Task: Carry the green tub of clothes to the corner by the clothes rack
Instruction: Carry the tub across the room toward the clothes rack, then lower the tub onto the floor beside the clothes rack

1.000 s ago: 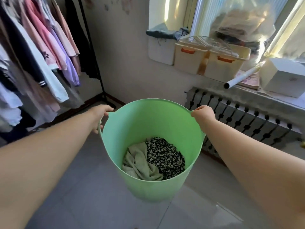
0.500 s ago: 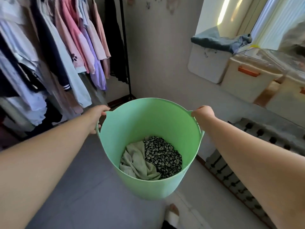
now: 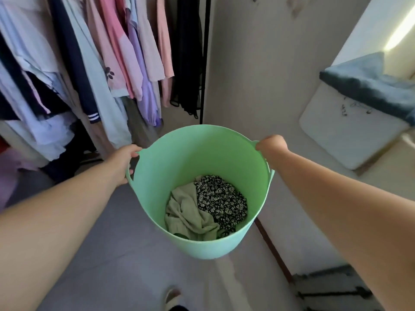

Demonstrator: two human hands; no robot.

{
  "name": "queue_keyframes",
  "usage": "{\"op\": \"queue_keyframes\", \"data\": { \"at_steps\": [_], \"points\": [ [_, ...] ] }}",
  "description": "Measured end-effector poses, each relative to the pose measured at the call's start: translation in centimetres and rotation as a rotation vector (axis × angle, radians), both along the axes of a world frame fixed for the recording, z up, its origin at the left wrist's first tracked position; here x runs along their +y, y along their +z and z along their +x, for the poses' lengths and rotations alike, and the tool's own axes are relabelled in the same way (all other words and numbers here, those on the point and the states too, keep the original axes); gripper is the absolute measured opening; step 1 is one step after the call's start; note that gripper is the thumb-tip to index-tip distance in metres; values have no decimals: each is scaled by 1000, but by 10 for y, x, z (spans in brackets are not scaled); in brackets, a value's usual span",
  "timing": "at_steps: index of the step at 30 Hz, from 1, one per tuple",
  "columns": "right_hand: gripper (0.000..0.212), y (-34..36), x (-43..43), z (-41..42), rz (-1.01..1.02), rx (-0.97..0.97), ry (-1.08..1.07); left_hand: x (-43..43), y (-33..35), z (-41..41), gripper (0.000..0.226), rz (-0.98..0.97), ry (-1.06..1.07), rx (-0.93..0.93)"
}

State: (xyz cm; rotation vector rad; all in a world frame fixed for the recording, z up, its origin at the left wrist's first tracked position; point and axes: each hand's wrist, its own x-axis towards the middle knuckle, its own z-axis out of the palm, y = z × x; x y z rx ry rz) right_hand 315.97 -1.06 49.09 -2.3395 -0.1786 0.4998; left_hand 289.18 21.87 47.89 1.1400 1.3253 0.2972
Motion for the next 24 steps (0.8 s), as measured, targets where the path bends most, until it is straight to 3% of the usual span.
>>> {"op": "queue_keyframes", "data": {
  "at_steps": [17, 21, 24],
  "points": [
    [39, -107, 181, 180, -127, 106, 18, 171, -118, 179, 19, -55, 61, 23],
    [37, -157, 216, 216, -151, 116, 64, 200, -169, 205, 4, -102, 97, 64],
    [36, -198, 239, 240, -166, 104, 104, 216, -208, 224, 16, -104, 139, 69]
  ]
}}
